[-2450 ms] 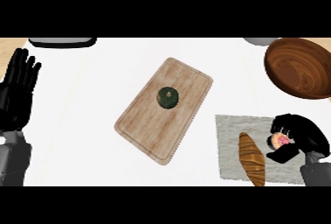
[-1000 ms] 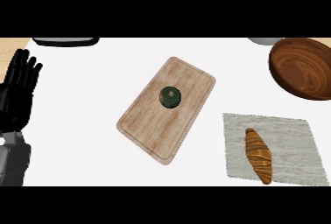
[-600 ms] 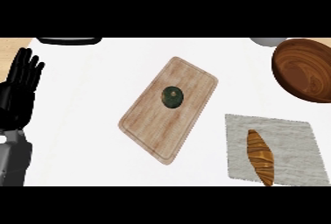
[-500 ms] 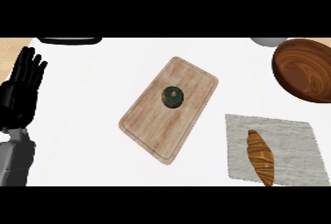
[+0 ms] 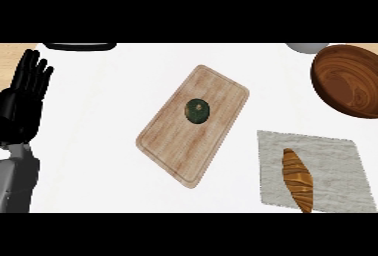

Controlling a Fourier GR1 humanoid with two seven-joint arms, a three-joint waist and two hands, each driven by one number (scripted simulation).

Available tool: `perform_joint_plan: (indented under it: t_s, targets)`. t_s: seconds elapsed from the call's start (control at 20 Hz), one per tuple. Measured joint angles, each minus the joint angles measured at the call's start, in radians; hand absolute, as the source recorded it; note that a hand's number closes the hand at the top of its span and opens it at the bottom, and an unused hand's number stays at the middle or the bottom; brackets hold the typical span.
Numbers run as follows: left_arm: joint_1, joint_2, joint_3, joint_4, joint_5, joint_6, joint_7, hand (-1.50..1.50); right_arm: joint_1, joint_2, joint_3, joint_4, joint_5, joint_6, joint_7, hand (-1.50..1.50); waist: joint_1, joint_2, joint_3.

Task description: Pick the cupcake from the placemat and place it in the bowl

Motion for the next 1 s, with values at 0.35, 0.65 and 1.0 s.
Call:
perform_joint_plan:
  t_s: [0.35, 0.65, 1.0]
  targets:
    - [0.011, -0.011, -0.001, -0.017, -0.004, 0.009, 0.001, 0.0, -0.137, 0.148, 0.107, -0.004, 0.056, -0.014, 0.112, 1.5, -0.001, 0.0, 0.0]
    - [0.025, 0.001, 0.02, 0.006, 0.009, -0.013, -0.024, 0.0, -0.183, 0.271, 0.16, 0.044, 0.104, -0.094, 0.158, 1.5, -0.004, 0.001, 0.001]
    - [0.02, -0.004, 0.009, -0.018, 0.002, -0.005, -0.002, 0.0, -0.18, 0.389, 0.204, 0.133, 0.184, -0.295, 0.224, 1.5, 0.001, 0.004, 0.002]
